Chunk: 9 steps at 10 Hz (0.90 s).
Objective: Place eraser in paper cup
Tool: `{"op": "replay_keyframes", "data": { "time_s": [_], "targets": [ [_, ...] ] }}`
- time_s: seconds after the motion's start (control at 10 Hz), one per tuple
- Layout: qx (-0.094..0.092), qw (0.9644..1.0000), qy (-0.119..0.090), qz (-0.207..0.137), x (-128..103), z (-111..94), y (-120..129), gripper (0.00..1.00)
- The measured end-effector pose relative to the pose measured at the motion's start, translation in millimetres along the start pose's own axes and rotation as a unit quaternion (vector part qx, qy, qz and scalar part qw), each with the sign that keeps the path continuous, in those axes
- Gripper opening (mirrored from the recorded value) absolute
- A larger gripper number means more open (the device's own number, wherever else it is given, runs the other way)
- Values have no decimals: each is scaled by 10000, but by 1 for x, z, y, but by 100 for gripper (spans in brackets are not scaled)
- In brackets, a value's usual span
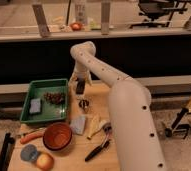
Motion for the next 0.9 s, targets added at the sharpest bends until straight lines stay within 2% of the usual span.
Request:
{"op": "replay_keyframes", "data": {
  "time_s": [0.9],
  "targets": [
    [52,10000,60,61,4,-5,7,80]
  ]
}}
